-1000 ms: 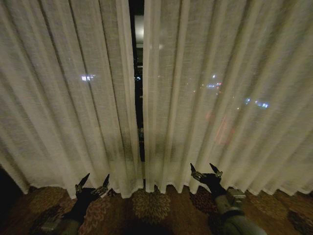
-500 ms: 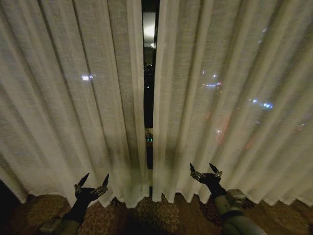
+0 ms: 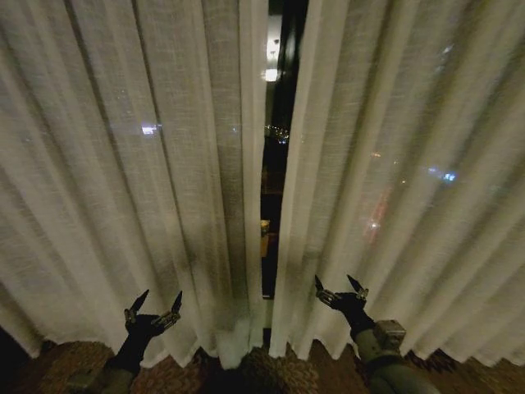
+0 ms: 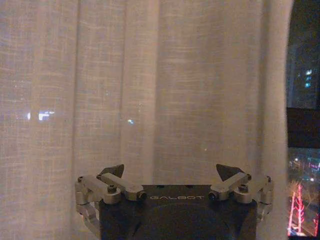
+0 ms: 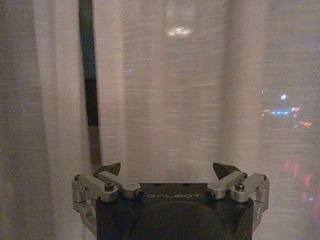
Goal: Open the curtains by pulling them apart, changing their state from closed to fully open.
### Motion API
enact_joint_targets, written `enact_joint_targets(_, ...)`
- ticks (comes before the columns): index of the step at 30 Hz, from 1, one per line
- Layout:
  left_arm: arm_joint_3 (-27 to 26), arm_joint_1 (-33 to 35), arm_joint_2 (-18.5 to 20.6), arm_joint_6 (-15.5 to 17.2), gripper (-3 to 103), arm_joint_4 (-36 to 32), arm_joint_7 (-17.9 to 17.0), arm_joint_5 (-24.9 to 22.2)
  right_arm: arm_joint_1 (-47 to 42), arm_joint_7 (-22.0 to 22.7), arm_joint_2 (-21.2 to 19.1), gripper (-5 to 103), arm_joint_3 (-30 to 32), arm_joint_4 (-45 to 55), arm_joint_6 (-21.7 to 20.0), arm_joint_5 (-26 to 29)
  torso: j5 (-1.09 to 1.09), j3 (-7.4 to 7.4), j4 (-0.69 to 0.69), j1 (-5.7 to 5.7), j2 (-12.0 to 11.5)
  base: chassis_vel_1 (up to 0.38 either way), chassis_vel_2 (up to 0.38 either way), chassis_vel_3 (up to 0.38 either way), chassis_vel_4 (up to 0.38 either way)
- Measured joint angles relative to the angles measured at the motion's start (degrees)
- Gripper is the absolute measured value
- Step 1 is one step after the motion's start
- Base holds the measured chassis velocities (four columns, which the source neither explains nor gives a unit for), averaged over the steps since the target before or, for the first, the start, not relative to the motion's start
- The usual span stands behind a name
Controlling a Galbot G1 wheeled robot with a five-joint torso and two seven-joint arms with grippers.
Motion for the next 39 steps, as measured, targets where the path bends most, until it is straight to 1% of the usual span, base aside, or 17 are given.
enact_joint_targets(2,-0.11,0.00,0.01,0.00,100,0.01,-0.01,0.00,-0.11,-0.18,0.26,100,-0.45,-0.18,-1.19,1.96,-0.02,0.00,0.01,0.02,0.00,-0.048,0.205,0.072,-0.170)
enact_joint_targets(9,-0.54,-0.01,-0.53,0.06,100,-0.13,-0.04,0.22,1.08,-0.39,0.58,100,-1.03,-2.22,-2.35,4.32,0.02,0.01,0.00,0.02,-0.01,-0.012,0.052,0.020,-0.051)
enact_joint_targets(14,-0.59,0.13,-1.63,0.09,100,-0.41,-0.08,1.11,3.08,-0.39,-0.58,100,-2.15,-4.29,-2.42,6.95,0.00,-0.01,0.00,-0.03,0.02,0.001,-0.031,0.003,0.027)
enact_joint_targets(17,-0.67,0.48,-2.13,0.15,100,-0.96,-0.12,1.22,6.46,-0.47,-1.48,100,-3.63,-6.63,-3.23,10.40,0.00,-0.01,0.02,-0.02,0.02,0.000,0.000,0.000,0.000)
enact_joint_targets(20,-0.75,0.76,-2.40,0.16,100,-1.49,-0.16,1.38,8.16,-0.52,-1.92,100,-5.00,-8.17,-3.53,11.92,0.00,0.00,0.01,0.00,0.00,0.000,0.000,0.000,0.000)
enact_joint_targets(26,-1.43,1.36,-3.04,0.22,100,-2.54,-0.27,1.40,10.50,-0.62,-1.60,100,-7.23,-11.01,-3.46,12.40,0.01,0.00,0.00,0.00,0.00,0.000,0.000,0.000,0.000)
enact_joint_targets(30,-1.54,1.95,-3.60,0.21,100,-3.24,-0.30,1.41,12.97,0.21,-0.64,100,-8.49,-13.72,-2.37,11.13,0.00,0.00,0.01,0.00,0.00,0.000,0.000,0.000,0.000)
enact_joint_targets(35,-1.44,2.28,-3.95,0.17,100,-3.71,-0.32,1.63,13.82,0.72,-0.55,100,-8.15,-15.58,-1.53,9.31,0.00,0.00,0.01,0.00,0.00,0.000,0.000,0.000,0.000)
enact_joint_targets(39,-1.43,2.40,-4.11,0.10,100,-4.14,-0.32,1.69,12.82,2.04,-0.56,100,-6.55,-15.28,-0.72,8.48,0.01,0.00,0.00,0.00,0.00,0.000,0.000,0.000,0.000)
